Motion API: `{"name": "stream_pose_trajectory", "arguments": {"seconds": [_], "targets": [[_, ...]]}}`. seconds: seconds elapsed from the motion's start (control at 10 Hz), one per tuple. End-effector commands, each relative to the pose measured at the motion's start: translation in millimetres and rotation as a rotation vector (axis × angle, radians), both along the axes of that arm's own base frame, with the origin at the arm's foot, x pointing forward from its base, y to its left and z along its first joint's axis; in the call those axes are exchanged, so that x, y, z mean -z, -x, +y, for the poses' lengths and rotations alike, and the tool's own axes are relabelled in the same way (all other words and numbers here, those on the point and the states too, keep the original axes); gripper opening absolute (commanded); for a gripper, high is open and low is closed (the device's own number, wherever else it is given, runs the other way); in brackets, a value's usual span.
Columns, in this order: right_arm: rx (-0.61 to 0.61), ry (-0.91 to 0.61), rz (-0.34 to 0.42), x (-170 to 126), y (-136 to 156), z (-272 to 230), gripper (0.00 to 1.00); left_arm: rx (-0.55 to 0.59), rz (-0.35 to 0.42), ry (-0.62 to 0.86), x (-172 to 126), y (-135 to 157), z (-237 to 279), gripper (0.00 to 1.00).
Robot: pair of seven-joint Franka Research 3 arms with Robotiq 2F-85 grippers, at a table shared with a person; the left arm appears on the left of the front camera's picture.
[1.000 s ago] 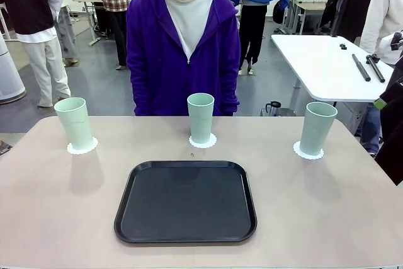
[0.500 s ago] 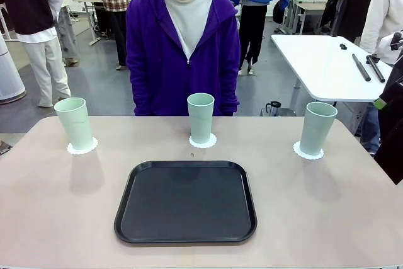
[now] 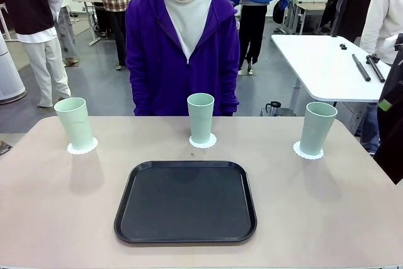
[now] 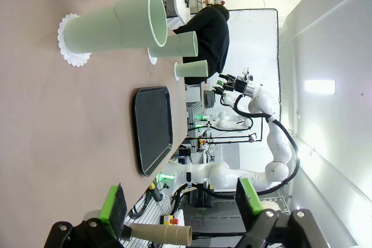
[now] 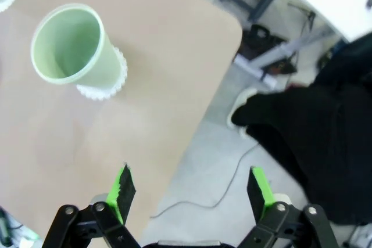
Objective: Place coasters on the table and set cups on them.
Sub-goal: Take one Reusable plastic cup from the Flat Tray and place it on a coaster set by the human.
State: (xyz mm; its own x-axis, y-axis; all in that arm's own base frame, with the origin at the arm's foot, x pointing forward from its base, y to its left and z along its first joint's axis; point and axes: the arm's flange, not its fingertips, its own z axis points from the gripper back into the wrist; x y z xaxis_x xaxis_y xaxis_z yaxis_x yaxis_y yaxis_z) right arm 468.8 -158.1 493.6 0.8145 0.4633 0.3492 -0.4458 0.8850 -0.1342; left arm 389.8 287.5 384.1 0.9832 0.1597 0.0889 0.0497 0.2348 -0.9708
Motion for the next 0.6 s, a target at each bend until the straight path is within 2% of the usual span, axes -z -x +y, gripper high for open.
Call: {"name": "stream_pose_trajectory", "arguments": {"seconds": [0.0, 0.2, 0.3, 0.5], "targets": [[0.047, -0.207, 0.283, -19, 43, -1, 1.00, -0.002, -0.004, 0.002, -2, 2, 0, 1.00], [0.144, -0.314, 0.342, -40, 74, -18, 1.00, -0.002, -0.004, 0.002, -2, 2, 0, 1.00], [0.154, -0.373, 0.386, -43, 83, -23, 1.00, -0.002, -0.004, 0.002, -2, 2, 0, 1.00], [0.179, -0.393, 0.360, -37, 82, -28, 1.00, -0.002, -0.004, 0.002, -2, 2, 0, 1.00]]}}
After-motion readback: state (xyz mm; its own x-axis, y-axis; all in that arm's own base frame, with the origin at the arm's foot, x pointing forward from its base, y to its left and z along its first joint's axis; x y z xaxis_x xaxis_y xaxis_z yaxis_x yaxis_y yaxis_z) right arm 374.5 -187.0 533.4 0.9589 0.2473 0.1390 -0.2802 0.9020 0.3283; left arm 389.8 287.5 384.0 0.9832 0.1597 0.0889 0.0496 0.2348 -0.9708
